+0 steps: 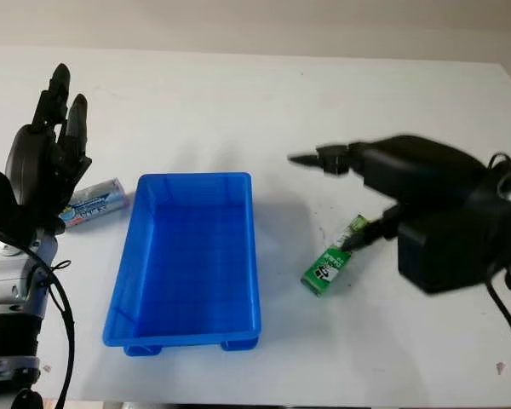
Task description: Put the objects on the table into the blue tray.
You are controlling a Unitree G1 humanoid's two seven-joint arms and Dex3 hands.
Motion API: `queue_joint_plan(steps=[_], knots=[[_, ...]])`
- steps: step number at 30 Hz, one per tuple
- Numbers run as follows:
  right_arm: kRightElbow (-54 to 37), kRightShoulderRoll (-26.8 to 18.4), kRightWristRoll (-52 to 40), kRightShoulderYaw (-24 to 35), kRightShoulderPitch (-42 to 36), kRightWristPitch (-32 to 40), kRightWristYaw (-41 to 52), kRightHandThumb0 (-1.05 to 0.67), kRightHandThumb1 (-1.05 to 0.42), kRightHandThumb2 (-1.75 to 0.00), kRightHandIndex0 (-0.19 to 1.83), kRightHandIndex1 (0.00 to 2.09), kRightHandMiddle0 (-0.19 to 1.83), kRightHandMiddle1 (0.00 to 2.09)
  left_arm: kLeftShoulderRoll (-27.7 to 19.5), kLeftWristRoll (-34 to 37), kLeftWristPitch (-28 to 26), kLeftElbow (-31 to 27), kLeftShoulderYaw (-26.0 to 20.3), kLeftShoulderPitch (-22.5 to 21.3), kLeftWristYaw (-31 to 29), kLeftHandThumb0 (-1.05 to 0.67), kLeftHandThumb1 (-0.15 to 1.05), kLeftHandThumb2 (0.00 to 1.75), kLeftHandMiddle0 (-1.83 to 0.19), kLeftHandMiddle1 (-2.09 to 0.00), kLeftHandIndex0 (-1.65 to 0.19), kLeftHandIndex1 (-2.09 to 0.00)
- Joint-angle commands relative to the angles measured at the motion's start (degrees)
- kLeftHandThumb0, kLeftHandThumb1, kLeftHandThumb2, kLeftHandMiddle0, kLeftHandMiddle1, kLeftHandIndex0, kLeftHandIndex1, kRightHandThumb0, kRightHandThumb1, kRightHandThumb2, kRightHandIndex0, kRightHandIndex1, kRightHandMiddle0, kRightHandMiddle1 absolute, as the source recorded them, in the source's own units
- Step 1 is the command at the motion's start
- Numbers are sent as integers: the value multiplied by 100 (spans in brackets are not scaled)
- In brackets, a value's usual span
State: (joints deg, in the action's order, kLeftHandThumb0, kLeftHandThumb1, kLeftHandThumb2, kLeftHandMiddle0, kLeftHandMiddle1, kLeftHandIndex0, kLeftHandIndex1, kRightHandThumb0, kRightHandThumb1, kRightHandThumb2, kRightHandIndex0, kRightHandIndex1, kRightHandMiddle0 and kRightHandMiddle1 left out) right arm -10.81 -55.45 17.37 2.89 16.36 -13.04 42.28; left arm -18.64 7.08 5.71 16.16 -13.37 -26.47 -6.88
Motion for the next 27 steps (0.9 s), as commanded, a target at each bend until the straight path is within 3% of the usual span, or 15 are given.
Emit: queue_joint_plan(steps=[1, 12, 16, 17, 18, 19, 21, 23, 25, 27], knots=[[-186, -114, 125, -84, -210, -90, 38, -42, -77, -6, 17, 7, 19, 4, -6, -5, 59, 8, -6, -101, 11, -73, 105, 57, 2, -6, 3, -6], [-274, 9, 654, -524, -466, -210, 23, -36, -80, -6, 19, 7, 22, 7, -70, 6, 78, -34, -64, -37, -43, -71, 105, 58, 2, -5, 3, -6], [72, 75, 1036, -726, -541, -511, -364, -29, -85, -7, 35, 14, 39, 14, -81, 13, 39, -46, -62, -22, -79, -71, 105, 58, 2, -5, 4, -6], [175, 94, 1159, -786, -552, -613, -503, -27, -87, -7, 41, 19, 40, 28, -81, 5, 20, -48, -56, -20, -78, -71, 105, 58, 3, -5, 4, -5], [309, 127, 1296, -835, -548, -790, -722, -26, -92, -6, 44, 37, 23, 80, -79, -4, 18, -40, -49, -20, -80, -71, 105, 58, 3, -5, 4, -5], [406, 149, 1389, -866, -540, -922, -882, -29, -97, -6, 29, 92, 11, 123, -77, -10, 18, -34, -46, -20, -82, -71, 105, 58, 3, -5, 4, -5], [603, 173, 1601, -937, -478, -1177, -1204, -34, -103, -9, 0, 174, -4, 174, -59, -1, 16, -8, -56, -29, -64, -72, 105, 57, 2, -5, 3, -6], [800, 187, 1958, -1008, -384, -1500, -1688, -41, -104, -18, 9, 202, 0, 202, -66, 10, -11, -8, -53, -21, -83, -72, 105, 56, 2, -5, 3, -6], [1052, 251, 2264, -1048, -270, -1873, -2296, -46, -105, -27, 27, 207, 10, 207, -70, 15, -20, -14, -53, -9, -101, -72, 105, 56, 3, -5, 4, -5], [1363, 325, 2473, -1080, -138, -2234, -2910, -47, -105, -34, 60, 209, 30, 209, -71, -12, -8, -9, -52, -2, -86, -71, 105, 56, 4, -5, 4, -5]])
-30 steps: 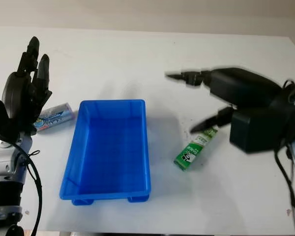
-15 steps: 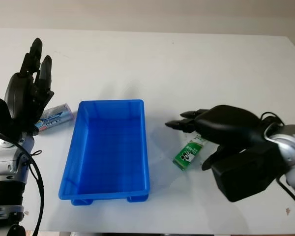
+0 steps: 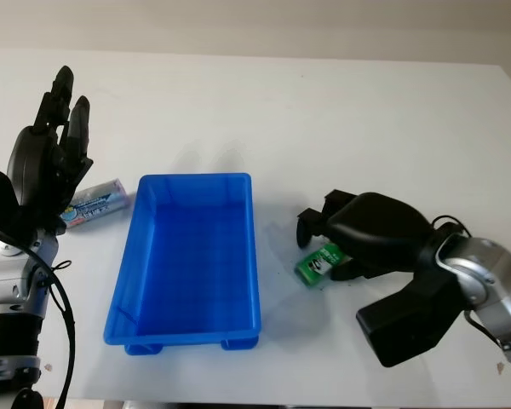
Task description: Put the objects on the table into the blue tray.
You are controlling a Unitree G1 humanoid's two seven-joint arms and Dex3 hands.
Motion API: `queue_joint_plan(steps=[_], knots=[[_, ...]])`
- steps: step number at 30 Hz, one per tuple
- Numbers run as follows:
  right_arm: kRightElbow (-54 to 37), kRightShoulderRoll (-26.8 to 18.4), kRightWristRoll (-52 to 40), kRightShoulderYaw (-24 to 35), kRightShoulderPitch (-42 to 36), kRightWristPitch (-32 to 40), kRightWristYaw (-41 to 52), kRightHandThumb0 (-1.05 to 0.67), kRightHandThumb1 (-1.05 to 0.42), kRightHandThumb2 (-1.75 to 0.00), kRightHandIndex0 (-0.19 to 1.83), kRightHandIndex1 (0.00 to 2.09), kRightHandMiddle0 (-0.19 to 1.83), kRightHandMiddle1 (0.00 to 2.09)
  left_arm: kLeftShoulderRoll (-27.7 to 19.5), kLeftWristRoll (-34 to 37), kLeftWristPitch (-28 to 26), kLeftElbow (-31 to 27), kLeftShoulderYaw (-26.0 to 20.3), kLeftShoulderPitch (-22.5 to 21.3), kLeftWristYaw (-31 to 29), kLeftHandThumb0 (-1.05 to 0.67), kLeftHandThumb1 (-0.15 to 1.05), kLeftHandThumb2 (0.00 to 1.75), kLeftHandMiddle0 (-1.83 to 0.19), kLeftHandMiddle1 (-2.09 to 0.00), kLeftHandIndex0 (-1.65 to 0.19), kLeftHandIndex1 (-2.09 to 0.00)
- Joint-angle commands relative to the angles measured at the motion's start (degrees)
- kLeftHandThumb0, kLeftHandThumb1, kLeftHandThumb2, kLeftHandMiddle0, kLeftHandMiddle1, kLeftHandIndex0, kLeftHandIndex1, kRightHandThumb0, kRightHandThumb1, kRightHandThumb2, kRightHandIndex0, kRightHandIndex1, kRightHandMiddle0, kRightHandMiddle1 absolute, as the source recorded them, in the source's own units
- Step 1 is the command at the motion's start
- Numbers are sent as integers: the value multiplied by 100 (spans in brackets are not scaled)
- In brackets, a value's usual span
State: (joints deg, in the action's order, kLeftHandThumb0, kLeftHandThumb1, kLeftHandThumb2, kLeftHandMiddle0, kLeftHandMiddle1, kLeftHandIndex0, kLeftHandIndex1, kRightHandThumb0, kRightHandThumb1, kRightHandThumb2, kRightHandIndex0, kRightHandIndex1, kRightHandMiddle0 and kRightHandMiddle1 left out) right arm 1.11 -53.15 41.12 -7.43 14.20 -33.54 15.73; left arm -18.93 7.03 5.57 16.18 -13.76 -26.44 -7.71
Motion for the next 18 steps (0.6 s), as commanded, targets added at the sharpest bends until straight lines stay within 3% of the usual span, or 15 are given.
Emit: queue_joint_plan(steps=[1, 4, 8, 11, 15, 18], knots=[[326, 121, 177, -72, 156, -343, -510, -47, -105, -36, 71, 209, 36, 209, -44, -15, 10, -12, -10, -1, -1, -71, 105, 56, 3, -5, 4, -5], [754, 188, 486, -162, 398, -655, -1176, -46, -105, -38, 97, 209, 51, 209, -57, -30, -5, -19, 3, 14, -14, -72, 105, 57, 4, -5, 5, -5], [1277, 299, 696, -275, 757, -843, -1735, -45, -105, -34, 95, 209, 52, 209, -62, -50, -56, -56, 28, 35, -16, -73, 105, 56, 4, -5, 5, -5], [1676, 372, 691, -388, 1152, -873, -1832, -45, -105, -31, 86, 209, 38, 202, -55, -63, -120, -93, 46, 41, -11, -74, 105, 56, 4, -5, 5, -5], [2461, 590, 693, -479, 1757, -894, -2303, -47, -105, -22, 94, 209, 64, 209, -9, -71, -85, -74, 50, 31, 30, -75, 105, 55, 3, -6, 3, -6], [2861, 716, 687, -450, 2292, -716, -2652, -48, -105, -20, 92, 209, 69, 209, -5, -81, -68, -65, 53, 35, 43, -75, 105, 55, 3, -6, 3, -6]])
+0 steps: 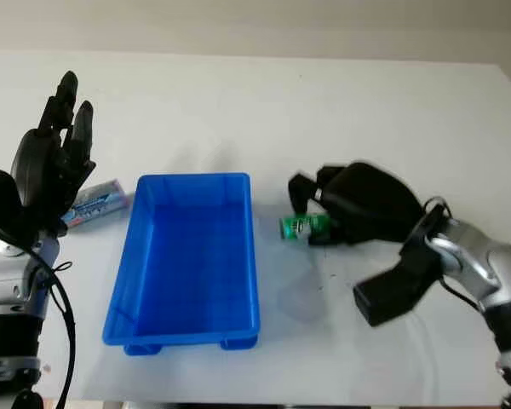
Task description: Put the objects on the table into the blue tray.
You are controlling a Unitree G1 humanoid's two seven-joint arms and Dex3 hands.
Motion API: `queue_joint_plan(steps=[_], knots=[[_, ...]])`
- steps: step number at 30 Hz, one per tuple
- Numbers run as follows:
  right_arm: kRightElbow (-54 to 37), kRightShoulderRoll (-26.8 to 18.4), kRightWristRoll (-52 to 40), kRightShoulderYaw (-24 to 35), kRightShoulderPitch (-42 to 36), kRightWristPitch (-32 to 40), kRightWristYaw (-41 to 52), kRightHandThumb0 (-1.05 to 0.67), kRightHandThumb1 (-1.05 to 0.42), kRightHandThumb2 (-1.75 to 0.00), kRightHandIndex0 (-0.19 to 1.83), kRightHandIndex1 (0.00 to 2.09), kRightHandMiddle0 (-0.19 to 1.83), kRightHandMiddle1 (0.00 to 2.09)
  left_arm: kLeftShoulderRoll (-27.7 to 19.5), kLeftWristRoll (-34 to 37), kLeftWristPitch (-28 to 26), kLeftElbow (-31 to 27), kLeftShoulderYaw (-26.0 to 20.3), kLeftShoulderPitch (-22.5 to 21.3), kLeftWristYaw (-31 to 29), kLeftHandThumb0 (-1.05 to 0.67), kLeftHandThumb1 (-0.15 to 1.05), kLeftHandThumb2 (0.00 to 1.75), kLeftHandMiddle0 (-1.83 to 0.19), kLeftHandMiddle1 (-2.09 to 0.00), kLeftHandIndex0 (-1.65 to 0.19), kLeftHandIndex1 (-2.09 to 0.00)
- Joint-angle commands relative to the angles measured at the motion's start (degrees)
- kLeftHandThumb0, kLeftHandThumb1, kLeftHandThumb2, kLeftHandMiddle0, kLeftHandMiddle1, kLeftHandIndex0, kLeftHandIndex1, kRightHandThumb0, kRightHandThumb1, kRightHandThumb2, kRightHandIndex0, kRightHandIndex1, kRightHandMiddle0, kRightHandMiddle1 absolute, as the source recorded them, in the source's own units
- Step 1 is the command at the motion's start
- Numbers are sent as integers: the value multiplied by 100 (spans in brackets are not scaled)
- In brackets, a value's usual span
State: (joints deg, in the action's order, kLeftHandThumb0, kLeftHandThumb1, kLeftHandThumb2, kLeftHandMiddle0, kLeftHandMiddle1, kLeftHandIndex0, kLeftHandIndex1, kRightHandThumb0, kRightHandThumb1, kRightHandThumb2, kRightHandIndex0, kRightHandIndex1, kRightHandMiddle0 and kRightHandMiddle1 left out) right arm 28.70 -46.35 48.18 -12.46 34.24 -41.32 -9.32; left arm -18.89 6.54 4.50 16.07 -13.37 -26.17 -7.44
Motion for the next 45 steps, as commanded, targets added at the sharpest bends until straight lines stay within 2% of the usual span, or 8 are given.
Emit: queue_joint_plan(steps=[1, 10, 22, 29, 32, 34, 38, 45], knots=[[173, 87, -15, 79, 476, 170, -268, -47, -105, -19, 92, 209, 69, 209, -4, -36, 49, -44, 11, 8, 27, -75, 105, 55, 2, -6, 3, -6], [149, 915, -374, 104, 1478, 602, -1171, -47, -105, -27, 105, 209, 86, 209, 76, -46, 149, 55, 25, -10, 85, -76, 105, 53, 1, -6, 2, -6], [607, 2446, -569, -543, 1747, -278, -1810, -46, -105, -33, 111, 209, 80, 209, 194, -156, 211, 129, 99, -28, 245, -75, 105, 54, 0, -5, 1, -6], [412, 2778, -1262, -889, 1518, -718, -511, -50, -105, -34, 110, 209, 77, 209, 231, -130, 159, 30, 110, 37, 270, -72, 105, 54, 0, -5, 2, -5], [64, 2530, -1667, -976, 1414, -610, 620, -60, -105, -34, 66, 208, 47, 207, 232, -156, 200, 30, 111, 54, 279, -72, 105, 55, 1, -5, 2, -5], [-207, 2283, -2035, -1024, 1360, -370, 1634, -71, -105, -33, 12, 163, 6, 164, 234, -164, 207, 37, 107, 57, 290, -71, 105, 55, 0, -5, 2, -6], [-672, 1932, -2304, -917, 1253, 200, 2784, -81, -105, -32, -9, 30, -7, 46, 236, -133, 178, 66, 97, 41, 269, -71, 105, 55, 1, -5, 2, -5], [-950, 1786, -2194, -358, 1080, 676, 2500, -85, -105, -54, -19, 3, -15, 11, 224, -115, 140, 84, 85, 22, 260, -73, 105, 55, 1, -5, 2, -5]])
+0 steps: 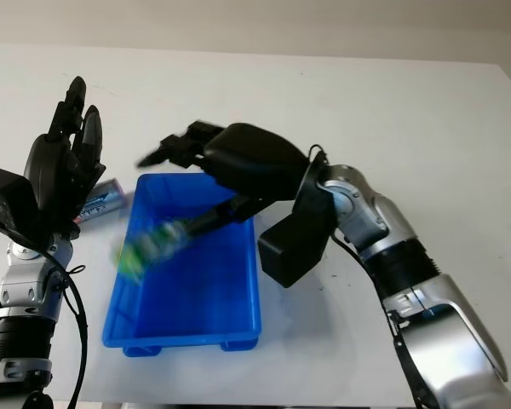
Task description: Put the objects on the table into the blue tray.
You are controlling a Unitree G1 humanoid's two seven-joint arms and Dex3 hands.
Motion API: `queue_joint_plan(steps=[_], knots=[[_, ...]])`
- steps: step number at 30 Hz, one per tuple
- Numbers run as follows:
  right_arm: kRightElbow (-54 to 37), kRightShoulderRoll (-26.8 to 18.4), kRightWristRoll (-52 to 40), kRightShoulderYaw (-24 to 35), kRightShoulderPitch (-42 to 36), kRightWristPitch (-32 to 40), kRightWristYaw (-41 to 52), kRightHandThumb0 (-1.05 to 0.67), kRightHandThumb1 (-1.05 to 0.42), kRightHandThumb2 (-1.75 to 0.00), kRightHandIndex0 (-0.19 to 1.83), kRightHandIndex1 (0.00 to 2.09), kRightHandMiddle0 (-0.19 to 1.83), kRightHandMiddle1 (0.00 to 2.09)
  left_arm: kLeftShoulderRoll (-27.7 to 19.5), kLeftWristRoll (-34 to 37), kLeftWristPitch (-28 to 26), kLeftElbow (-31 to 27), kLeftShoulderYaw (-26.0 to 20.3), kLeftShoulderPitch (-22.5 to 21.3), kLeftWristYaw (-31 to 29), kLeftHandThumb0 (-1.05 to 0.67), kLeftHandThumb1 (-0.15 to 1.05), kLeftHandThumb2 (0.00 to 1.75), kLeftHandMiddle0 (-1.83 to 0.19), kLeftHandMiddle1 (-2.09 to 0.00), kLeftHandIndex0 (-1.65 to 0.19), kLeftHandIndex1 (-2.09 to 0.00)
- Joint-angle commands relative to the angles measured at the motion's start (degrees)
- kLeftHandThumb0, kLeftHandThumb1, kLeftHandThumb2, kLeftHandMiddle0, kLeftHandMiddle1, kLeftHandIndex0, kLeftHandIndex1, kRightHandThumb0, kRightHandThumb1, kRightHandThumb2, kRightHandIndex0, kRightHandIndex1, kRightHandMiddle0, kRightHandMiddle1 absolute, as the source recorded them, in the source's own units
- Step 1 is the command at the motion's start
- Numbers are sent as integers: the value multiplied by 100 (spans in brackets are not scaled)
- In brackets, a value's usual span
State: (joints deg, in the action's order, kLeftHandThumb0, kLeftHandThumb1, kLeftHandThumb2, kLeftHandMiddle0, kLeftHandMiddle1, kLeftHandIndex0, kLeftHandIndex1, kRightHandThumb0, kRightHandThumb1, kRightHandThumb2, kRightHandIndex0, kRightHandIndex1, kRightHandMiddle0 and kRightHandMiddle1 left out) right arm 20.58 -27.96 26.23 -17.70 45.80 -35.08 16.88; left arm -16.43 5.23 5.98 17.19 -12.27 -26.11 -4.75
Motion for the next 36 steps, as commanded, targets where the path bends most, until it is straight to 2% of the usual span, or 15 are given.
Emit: queue_joint_plan(steps=[1, 5, 9, 11, 16, 21, 28, 36], knots=[[-161, -47, 28, 242, -99, 77, -231, -86, -105, -58, -19, 2, -17, 9, -27, 18, -1, -22, -27, 12, -12, -72, 105, 55, 1, -5, 2, -5], [-108, 159, -361, 704, -263, 175, -726, -86, -105, -59, -19, 1, -19, 6, -32, -7, 11, -6, -31, -8, 25, -72, 105, 55, 0, -6, 2, -6], [-72, 427, -1182, 1140, -399, 609, -731, -87, -105, -61, -19, 0, -19, 1, -48, -35, 74, 45, -27, -34, 41, -73, 105, 54, 0, -6, 1, -6], [-94, 516, -1480, 1337, -474, 979, -715, -86, -105, -67, -19, 0, -19, 0, -71, -48, 113, 72, -17, -44, 13, -73, 105, 54, 0, -6, 1, -6], [-311, 795, -2341, 1852, -792, 2746, -573, -85, -105, -70, -19, 0, -19, 1, -90, -44, 133, 101, -34, -66, -26, -74, 105, 55, 1, -5, 2, -5], [-371, 859, -2963, 2112, -1054, 3683, -204, -81, -105, -74, -19, 0, -19, 0, -96, -33, 142, 99, -68, -62, -13, -74, 105, 54, -1, -6, 0, -6], [-138, 912, -3074, 2229, -1268, 3799, -174, -77, -105, -76, -19, 0, -19, 0, -114, 33, 130, 108, -129, -51, -70, -74, 105, 52, -1, -6, 0, -6], [-387, 917, -3033, 2259, -1451, 4186, -303, -75, -105, -76, -19, 0, -19, 0, -187, 16, 146, 99, -133, -39, -132, -73, 105, 54, -1, -5, 0, -6]])
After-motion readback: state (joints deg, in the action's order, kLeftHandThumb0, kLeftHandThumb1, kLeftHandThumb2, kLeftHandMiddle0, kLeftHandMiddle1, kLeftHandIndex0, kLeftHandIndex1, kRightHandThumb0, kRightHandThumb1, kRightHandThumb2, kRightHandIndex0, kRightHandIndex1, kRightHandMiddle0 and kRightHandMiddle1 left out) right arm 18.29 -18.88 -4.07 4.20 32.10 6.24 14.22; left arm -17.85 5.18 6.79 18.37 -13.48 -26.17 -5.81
